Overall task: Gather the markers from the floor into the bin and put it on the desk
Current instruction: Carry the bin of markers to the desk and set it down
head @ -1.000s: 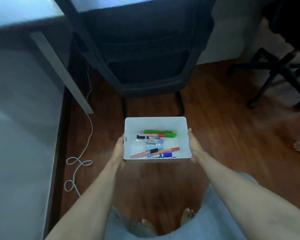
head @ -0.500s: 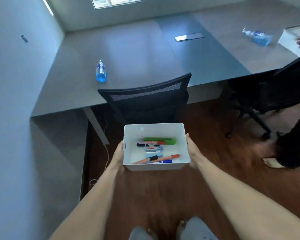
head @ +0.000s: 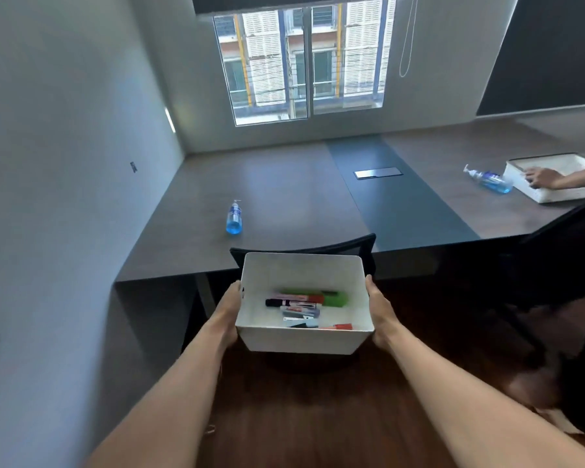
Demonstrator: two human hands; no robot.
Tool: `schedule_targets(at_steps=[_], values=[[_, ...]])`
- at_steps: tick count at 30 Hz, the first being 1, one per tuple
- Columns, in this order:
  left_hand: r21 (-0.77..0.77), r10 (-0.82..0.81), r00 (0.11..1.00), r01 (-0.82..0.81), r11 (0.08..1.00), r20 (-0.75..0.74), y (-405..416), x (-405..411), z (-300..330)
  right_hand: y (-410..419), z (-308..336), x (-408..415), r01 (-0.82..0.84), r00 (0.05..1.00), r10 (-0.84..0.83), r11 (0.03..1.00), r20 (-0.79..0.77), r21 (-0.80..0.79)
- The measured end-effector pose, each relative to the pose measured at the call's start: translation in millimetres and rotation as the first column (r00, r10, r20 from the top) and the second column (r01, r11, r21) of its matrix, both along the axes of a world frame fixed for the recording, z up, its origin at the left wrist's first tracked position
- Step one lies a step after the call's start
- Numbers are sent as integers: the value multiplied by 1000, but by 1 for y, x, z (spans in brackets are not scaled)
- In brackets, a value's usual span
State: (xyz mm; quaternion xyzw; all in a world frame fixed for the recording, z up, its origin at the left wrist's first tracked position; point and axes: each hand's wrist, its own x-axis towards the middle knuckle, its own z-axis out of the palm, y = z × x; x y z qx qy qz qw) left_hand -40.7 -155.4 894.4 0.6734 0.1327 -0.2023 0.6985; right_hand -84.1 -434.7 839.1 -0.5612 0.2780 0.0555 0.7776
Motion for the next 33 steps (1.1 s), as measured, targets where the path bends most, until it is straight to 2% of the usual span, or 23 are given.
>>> schedule_targets(at_steps=[4, 8, 14, 17, 21, 28, 33], values=[[-9, -31, 998, 32, 999, 61, -8, 34, 45, -8, 36, 28, -14, 996, 12, 1000, 87, 19], [-34, 16, 988, -10, 999, 154, -23, 67, 79, -23, 76, 63, -16, 989, 25, 998, 148, -61], [-109, 4, 987, 13, 994, 160, -42, 108, 107, -50, 116, 119, -56, 981, 73, 994, 181, -96], [-89, 22, 986, -8, 996, 166, -54, 135, 116, -63, 123, 156, -96, 974, 111, 992, 197, -84], [-39, 36, 986, -30, 999, 164, -65, 186, 114, -75, 121, 210, -98, 969, 107, 994, 222, -52], [-80, 70, 990, -60, 995, 123, -79, 306, 82, -80, 102, 322, -125, 968, 126, 992, 218, -19], [-79, 65, 993, -57, 995, 98, -85, 380, 60, -82, 90, 393, -91, 975, 106, 992, 197, -83]])
